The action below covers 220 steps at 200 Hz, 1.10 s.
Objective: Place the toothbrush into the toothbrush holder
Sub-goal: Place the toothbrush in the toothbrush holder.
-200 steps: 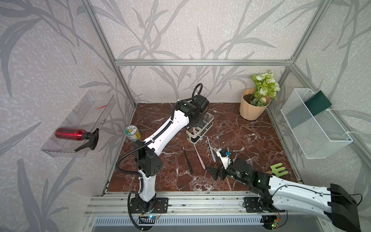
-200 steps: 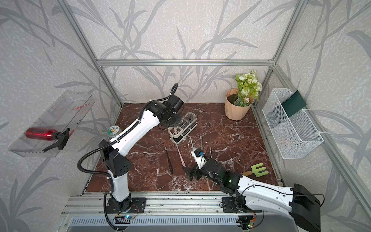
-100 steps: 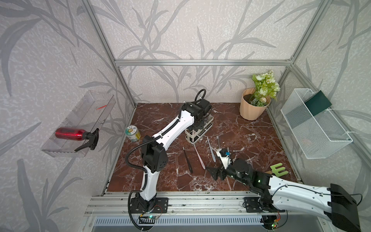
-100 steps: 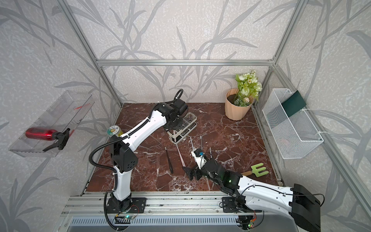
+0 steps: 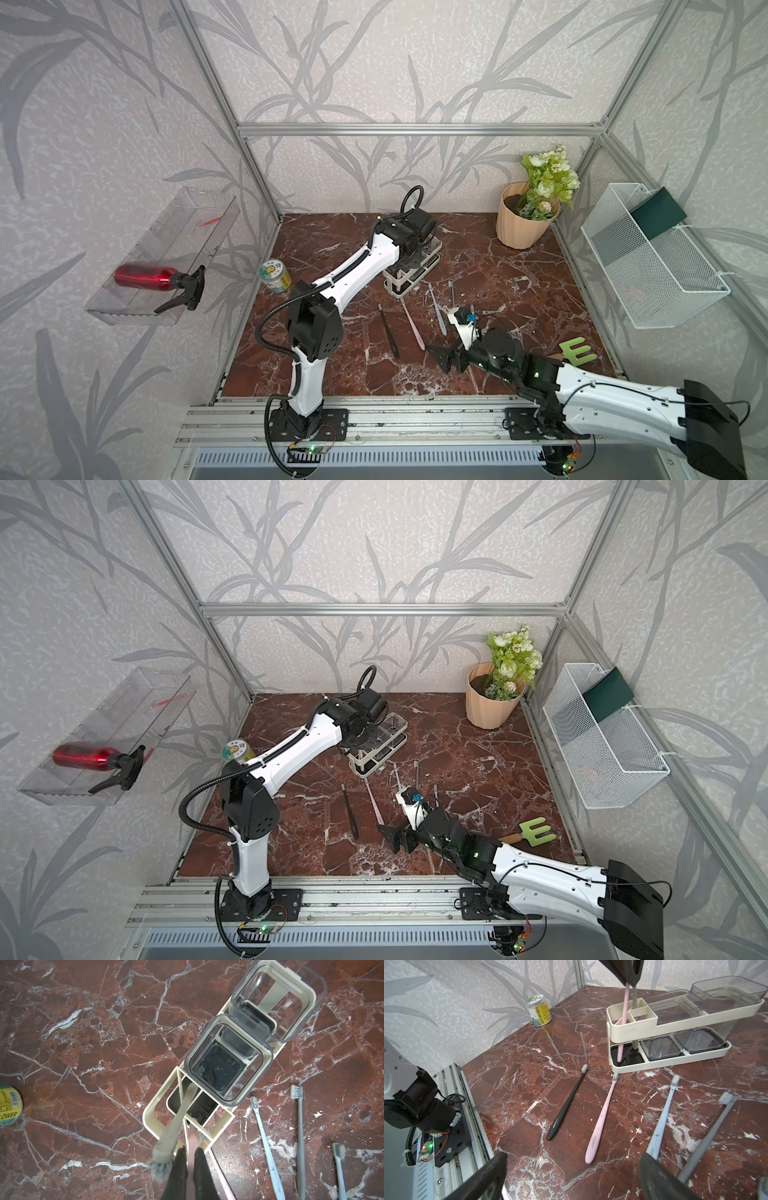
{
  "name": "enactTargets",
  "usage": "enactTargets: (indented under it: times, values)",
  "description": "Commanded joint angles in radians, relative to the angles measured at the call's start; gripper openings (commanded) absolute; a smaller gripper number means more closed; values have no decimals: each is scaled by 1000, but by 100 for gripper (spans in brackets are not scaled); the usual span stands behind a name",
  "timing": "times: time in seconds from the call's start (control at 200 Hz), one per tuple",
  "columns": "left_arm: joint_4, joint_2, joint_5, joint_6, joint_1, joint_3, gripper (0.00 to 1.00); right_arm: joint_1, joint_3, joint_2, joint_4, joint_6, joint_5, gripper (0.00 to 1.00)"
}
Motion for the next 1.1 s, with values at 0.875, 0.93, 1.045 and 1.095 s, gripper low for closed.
enactTargets:
  times: [0.875, 0.93, 1.045, 1.095]
  values:
    - [-18, -37, 50, -30, 9, -16, 18, -1, 6, 8, 23, 2, -15, 98]
    - [-26, -33, 52, -28, 9, -1, 27, -1, 6, 5, 22, 2, -13, 98]
    - [-44, -31, 52, -21, 10, 36, 42, -2, 4, -1, 20, 1, -11, 98]
    - [-55, -33, 50, -17, 9, 57, 47, -1, 4, -2, 19, 2, -11, 98]
